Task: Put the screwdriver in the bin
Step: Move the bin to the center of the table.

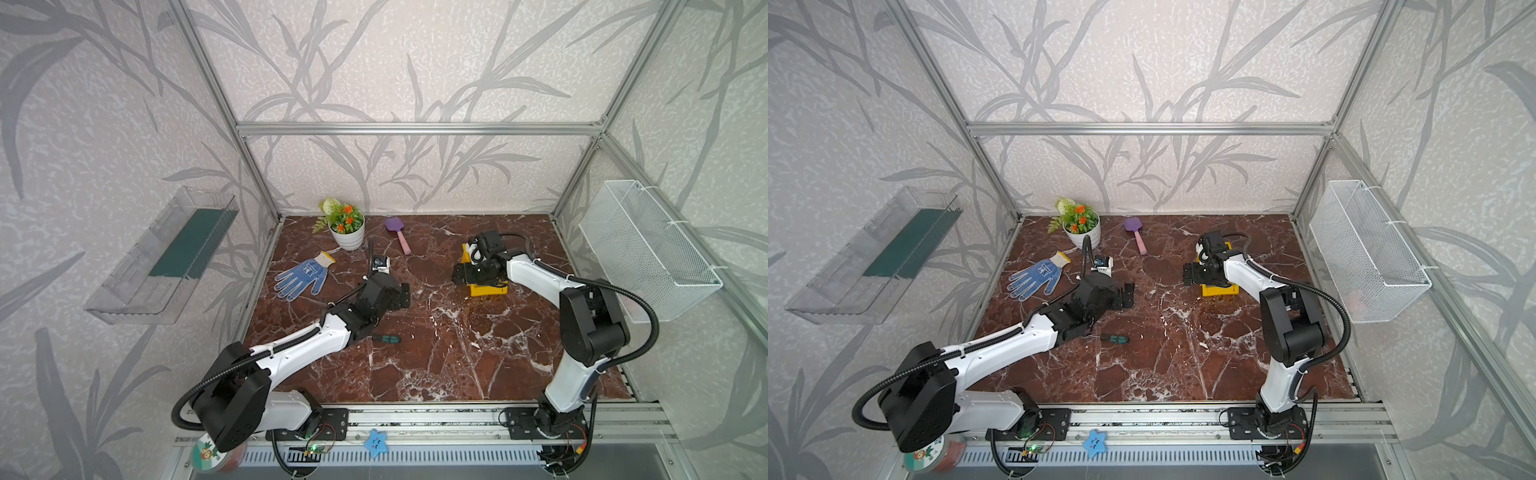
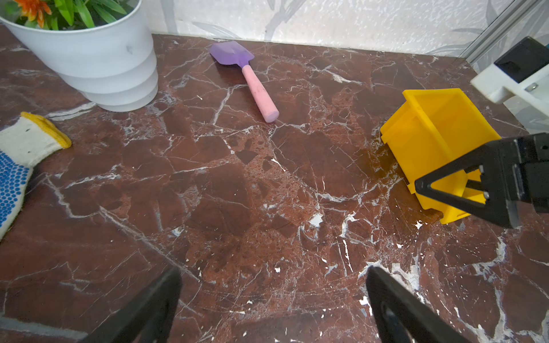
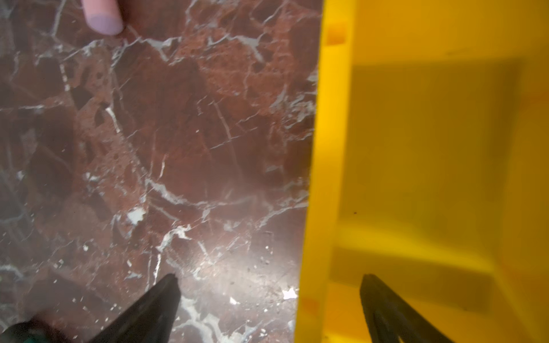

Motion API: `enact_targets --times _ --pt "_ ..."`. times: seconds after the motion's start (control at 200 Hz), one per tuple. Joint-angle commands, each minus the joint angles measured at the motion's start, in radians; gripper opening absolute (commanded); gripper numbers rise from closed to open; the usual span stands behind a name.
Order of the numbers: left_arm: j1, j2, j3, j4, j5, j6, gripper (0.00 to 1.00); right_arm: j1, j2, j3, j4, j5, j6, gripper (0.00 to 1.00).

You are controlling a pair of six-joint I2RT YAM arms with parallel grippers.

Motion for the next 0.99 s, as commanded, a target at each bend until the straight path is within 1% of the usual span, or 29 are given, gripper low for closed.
enact_targets --times 0.0,0.095,0.16,0.205,0.245,0.295,0.31,0.315,0.34,0.35,0.42,0.425,0.435,0.445,0.47,0.54,0.66,0.72,0.795,0.835,0.905,0.99 --pt "0.017 -0.034 -0.027 -0.004 0.021 -0.048 0.99 -0.002 0.064 0.053 -0.013 0.077 -0.024 0.8" --pt "0.03 -0.062 -0.042 -0.011 0.027 -0.063 0.99 0.027 0.087 0.069 -0.016 0.129 -0.034 0.68" --pt "0.045 -0.084 -0.058 -0.008 0.046 -0.072 0.99 0.057 0.084 0.064 -0.003 0.158 -0.05 0.62" --pt "0.054 -0.098 -0.066 -0.015 0.066 -0.08 0.99 0.082 0.081 0.066 0.0 0.179 -0.064 0.49" --pt "0.065 -0.108 -0.069 -0.028 0.083 -0.093 0.99 0.106 0.082 0.076 -0.013 0.206 -0.08 0.43" --pt "0.077 -0.122 -0.069 -0.051 0.109 -0.108 0.99 0.138 0.085 0.091 -0.04 0.26 -0.094 0.32" --pt "0.081 -0.126 -0.068 -0.057 0.116 -0.113 0.99 0.143 0.085 0.094 -0.046 0.271 -0.094 0.3" --pt "0.083 -0.127 -0.069 -0.059 0.118 -0.115 0.99 0.149 0.085 0.097 -0.05 0.282 -0.093 0.27" --pt "0.089 -0.137 -0.072 -0.065 0.132 -0.124 0.99 0.16 0.085 0.101 -0.059 0.297 -0.092 0.23" --pt "0.092 -0.14 -0.072 -0.067 0.139 -0.13 0.99 0.167 0.085 0.103 -0.064 0.309 -0.092 0.19" --pt "0.115 -0.167 -0.09 -0.076 0.176 -0.16 0.99 0.201 0.081 0.102 -0.074 0.333 -0.092 0.19" --pt "0.117 -0.17 -0.092 -0.076 0.178 -0.163 0.99 0.204 0.08 0.101 -0.073 0.334 -0.091 0.13" --pt "0.12 -0.174 -0.094 -0.076 0.181 -0.166 0.99 0.208 0.08 0.1 -0.072 0.334 -0.088 0.07" --pt "0.123 -0.18 -0.098 -0.076 0.184 -0.172 0.99 0.212 0.08 0.098 -0.071 0.334 -0.087 0.05" --pt "0.131 -0.193 -0.107 -0.077 0.19 -0.183 0.99 0.225 0.08 0.095 -0.07 0.332 -0.078 0.03" --pt "0.159 -0.232 -0.142 -0.078 0.208 -0.231 0.99 0.266 0.08 0.085 -0.06 0.303 -0.053 0.02" --pt "0.227 -0.293 -0.201 -0.053 0.296 -0.326 0.99 0.346 0.102 0.106 -0.06 0.3 -0.004 0.02" --pt "0.241 -0.307 -0.212 -0.053 0.309 -0.337 0.99 0.367 0.127 0.143 -0.092 0.32 0.04 0.02" --pt "0.254 -0.309 -0.212 -0.076 0.312 -0.332 0.99 0.371 0.163 0.176 -0.108 0.319 0.054 0.03" --pt "0.261 -0.309 -0.212 -0.083 0.321 -0.333 0.99 0.372 0.18 0.194 -0.119 0.322 0.053 0.07" --pt "0.273 -0.312 -0.214 -0.086 0.344 -0.336 0.99 0.372 0.195 0.228 -0.151 0.313 0.031 0.18" --pt "0.282 -0.318 -0.21 -0.092 0.373 -0.337 0.99 0.374 0.157 0.239 -0.165 0.286 -0.016 0.28"
